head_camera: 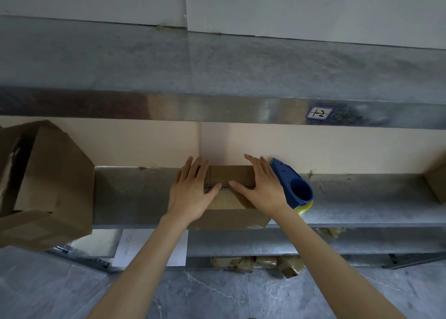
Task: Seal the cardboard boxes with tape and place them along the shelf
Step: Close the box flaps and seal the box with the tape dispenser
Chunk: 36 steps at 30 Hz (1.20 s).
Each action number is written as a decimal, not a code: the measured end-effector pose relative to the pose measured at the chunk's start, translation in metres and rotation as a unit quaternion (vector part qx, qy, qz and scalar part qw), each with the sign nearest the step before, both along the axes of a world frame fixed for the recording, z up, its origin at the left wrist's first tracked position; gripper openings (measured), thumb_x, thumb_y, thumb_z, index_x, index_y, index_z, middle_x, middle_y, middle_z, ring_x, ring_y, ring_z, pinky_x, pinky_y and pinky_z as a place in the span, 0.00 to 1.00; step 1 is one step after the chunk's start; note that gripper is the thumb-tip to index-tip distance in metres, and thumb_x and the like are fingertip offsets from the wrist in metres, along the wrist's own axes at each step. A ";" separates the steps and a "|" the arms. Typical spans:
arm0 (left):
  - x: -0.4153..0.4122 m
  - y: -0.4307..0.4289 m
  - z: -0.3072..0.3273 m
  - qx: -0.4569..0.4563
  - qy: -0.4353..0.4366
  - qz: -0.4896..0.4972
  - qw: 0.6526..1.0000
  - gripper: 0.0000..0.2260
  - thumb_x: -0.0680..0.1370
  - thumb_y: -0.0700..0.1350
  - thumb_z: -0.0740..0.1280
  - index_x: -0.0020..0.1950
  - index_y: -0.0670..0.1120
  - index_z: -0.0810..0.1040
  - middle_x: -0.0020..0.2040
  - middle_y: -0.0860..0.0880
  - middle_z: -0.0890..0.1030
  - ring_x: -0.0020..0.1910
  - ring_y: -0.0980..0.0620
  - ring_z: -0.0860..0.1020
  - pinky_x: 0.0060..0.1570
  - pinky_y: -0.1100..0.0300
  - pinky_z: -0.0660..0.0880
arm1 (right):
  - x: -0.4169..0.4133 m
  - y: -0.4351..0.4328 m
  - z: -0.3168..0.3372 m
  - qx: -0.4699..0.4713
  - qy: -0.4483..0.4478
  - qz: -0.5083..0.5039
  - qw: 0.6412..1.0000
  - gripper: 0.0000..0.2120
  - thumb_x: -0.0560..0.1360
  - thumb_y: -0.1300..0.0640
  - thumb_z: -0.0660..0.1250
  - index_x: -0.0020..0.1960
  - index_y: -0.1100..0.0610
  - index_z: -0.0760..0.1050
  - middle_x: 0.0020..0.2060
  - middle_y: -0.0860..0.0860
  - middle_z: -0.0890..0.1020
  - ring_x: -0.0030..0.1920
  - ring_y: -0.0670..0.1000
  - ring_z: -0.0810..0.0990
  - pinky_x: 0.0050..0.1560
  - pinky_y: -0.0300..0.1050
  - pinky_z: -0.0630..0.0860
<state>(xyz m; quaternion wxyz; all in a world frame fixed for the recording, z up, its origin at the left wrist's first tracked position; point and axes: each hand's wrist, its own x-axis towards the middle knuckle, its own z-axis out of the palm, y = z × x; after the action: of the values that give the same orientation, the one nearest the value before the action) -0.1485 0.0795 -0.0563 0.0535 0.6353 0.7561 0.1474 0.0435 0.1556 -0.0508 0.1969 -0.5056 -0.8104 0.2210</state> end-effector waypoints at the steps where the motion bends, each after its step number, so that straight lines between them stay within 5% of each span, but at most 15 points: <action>1: 0.001 0.000 0.001 -0.003 0.007 0.003 1.000 0.34 0.79 0.66 0.54 0.80 0.50 0.55 0.81 0.50 0.55 0.80 0.49 0.48 0.77 0.49 0.53 | -0.001 0.000 0.000 0.000 -0.003 -0.009 1.000 0.40 0.71 0.28 0.61 0.76 0.45 0.56 0.75 0.48 0.63 0.78 0.52 0.55 0.74 0.57 0.63; 4: 0.002 -0.001 0.002 -0.010 0.066 0.005 0.998 0.35 0.79 0.67 0.51 0.80 0.49 0.54 0.80 0.48 0.55 0.80 0.46 0.49 0.77 0.45 0.50 | -0.002 -0.002 0.000 0.020 -0.041 -0.025 0.999 0.42 0.70 0.27 0.61 0.77 0.45 0.55 0.76 0.49 0.62 0.77 0.54 0.56 0.73 0.58 0.64; 7: 0.000 0.003 0.003 -0.010 0.085 -0.005 0.996 0.37 0.78 0.69 0.51 0.80 0.48 0.55 0.80 0.47 0.57 0.80 0.45 0.50 0.77 0.44 0.48 | 0.000 -0.001 0.001 -0.031 0.024 -0.061 0.997 0.46 0.67 0.25 0.61 0.77 0.43 0.48 0.75 0.49 0.63 0.73 0.53 0.64 0.64 0.57 0.74; 10: -0.002 0.004 0.001 -0.013 0.035 -0.016 0.999 0.38 0.77 0.69 0.53 0.81 0.48 0.52 0.81 0.49 0.54 0.80 0.48 0.47 0.78 0.47 0.49 | 0.001 0.000 0.001 -0.048 0.026 -0.070 0.996 0.44 0.69 0.29 0.65 0.77 0.43 0.48 0.73 0.49 0.64 0.71 0.53 0.67 0.56 0.53 0.77; 16: -0.019 0.000 -0.002 0.017 -0.121 -0.032 0.992 0.37 0.78 0.66 0.58 0.81 0.52 0.51 0.81 0.57 0.49 0.79 0.58 0.42 0.74 0.50 0.60 | 0.013 0.009 -0.001 -0.137 0.156 -0.035 0.978 0.33 0.75 0.39 0.67 0.75 0.43 0.59 0.72 0.45 0.64 0.69 0.45 0.63 0.62 0.40 0.63; 20: -0.021 -0.005 -0.008 0.025 -0.221 0.011 0.975 0.33 0.79 0.58 0.65 0.80 0.52 0.55 0.81 0.55 0.53 0.79 0.53 0.52 0.75 0.48 0.61 | 0.023 0.007 -0.009 -0.206 0.193 -0.054 0.958 0.30 0.76 0.45 0.68 0.74 0.45 0.60 0.57 0.37 0.70 0.61 0.44 0.69 0.52 0.25 0.68; 22: -0.020 -0.003 -0.009 0.041 -0.251 0.017 0.967 0.32 0.79 0.54 0.67 0.79 0.52 0.57 0.80 0.55 0.54 0.77 0.53 0.58 0.73 0.55 0.62 | 0.021 0.008 -0.009 -0.211 0.196 -0.057 0.956 0.30 0.76 0.44 0.68 0.74 0.44 0.60 0.56 0.38 0.69 0.60 0.44 0.69 0.50 0.27 0.68; 25: -0.020 -0.005 -0.011 0.047 -0.384 0.066 0.920 0.35 0.76 0.53 0.72 0.78 0.53 0.58 0.77 0.55 0.61 0.71 0.57 0.63 0.67 0.62 0.62 | 0.024 0.008 -0.011 -0.207 0.216 -0.050 0.953 0.31 0.75 0.43 0.69 0.74 0.42 0.60 0.61 0.41 0.68 0.62 0.44 0.67 0.59 0.38 0.66; 27: -0.020 -0.006 -0.013 0.049 -0.475 0.101 0.873 0.36 0.74 0.51 0.74 0.77 0.54 0.60 0.71 0.55 0.67 0.66 0.58 0.67 0.62 0.67 0.64 | 0.025 0.007 -0.010 -0.214 0.218 -0.047 0.951 0.31 0.75 0.44 0.70 0.74 0.43 0.60 0.58 0.38 0.68 0.61 0.43 0.68 0.57 0.35 0.66; 31: -0.018 -0.005 -0.016 0.056 -0.528 0.109 0.841 0.30 0.77 0.44 0.72 0.75 0.54 0.63 0.64 0.58 0.70 0.61 0.59 0.70 0.47 0.78 0.69 | 0.023 0.004 -0.006 -0.224 0.225 -0.050 0.947 0.29 0.76 0.45 0.69 0.72 0.42 0.60 0.54 0.31 0.66 0.53 0.33 0.69 0.44 0.23 0.68; 36: -0.019 -0.015 -0.018 0.062 -0.577 0.063 0.812 0.29 0.80 0.36 0.66 0.77 0.51 0.60 0.71 0.56 0.67 0.69 0.59 0.68 0.59 0.73 0.69 | 0.025 -0.002 -0.007 -0.219 0.246 -0.045 0.943 0.25 0.77 0.45 0.67 0.70 0.39 0.61 0.56 0.30 0.66 0.55 0.31 0.67 0.48 0.27 0.68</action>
<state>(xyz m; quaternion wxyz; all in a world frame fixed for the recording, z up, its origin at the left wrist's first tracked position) -0.1680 0.0649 -0.0745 0.4314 0.3860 0.6142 0.5363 0.0688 0.1533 -0.0579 0.2847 -0.5019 -0.6449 0.5012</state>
